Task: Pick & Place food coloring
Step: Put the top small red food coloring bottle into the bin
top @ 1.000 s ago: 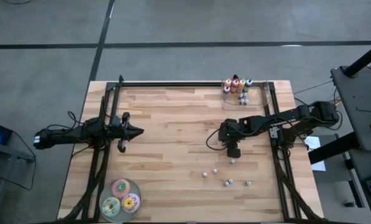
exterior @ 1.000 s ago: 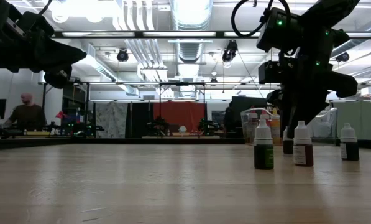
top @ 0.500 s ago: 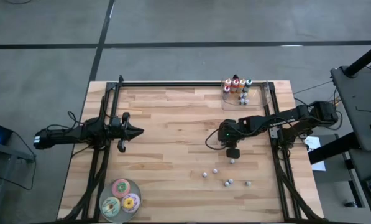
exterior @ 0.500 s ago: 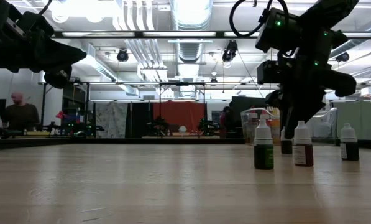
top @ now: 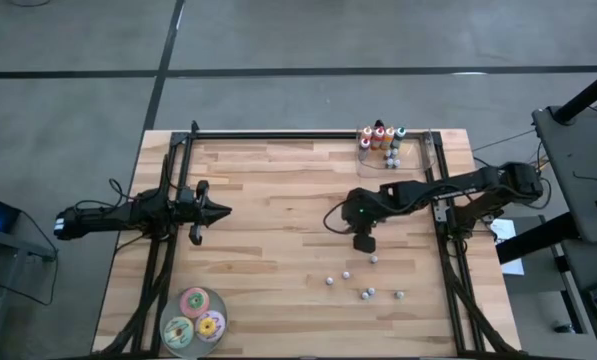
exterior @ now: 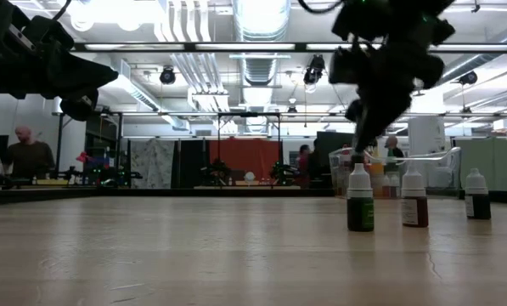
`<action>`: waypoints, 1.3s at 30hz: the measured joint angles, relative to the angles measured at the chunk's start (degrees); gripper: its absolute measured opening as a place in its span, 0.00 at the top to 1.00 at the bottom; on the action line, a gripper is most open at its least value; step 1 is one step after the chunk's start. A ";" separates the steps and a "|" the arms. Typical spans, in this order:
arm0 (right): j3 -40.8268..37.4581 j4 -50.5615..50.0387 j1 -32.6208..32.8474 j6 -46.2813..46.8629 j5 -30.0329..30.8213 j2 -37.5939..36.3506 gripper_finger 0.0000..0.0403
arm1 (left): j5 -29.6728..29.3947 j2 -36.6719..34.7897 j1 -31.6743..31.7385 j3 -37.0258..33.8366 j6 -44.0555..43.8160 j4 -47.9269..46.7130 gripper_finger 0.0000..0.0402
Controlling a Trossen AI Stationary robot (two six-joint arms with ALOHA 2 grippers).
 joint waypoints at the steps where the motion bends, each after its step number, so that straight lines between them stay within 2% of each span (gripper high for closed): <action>1: 1.21 -0.49 -0.10 0.56 0.00 0.00 0.85 | -0.02 0.01 0.00 0.02 0.01 0.00 1.00; 11: 13.01 -13.46 -4.25 3.71 -0.47 0.00 0.85 | 0.00 -0.01 0.00 0.02 0.00 0.00 1.00; 19: 19.47 -21.92 -10.57 3.89 -0.70 -0.04 0.85 | 0.00 -0.01 0.00 0.02 0.01 0.00 1.00; 39: 19.52 -22.25 -30.36 -4.36 -0.33 -0.09 0.85 | 0.00 0.00 0.00 0.00 0.01 0.00 1.00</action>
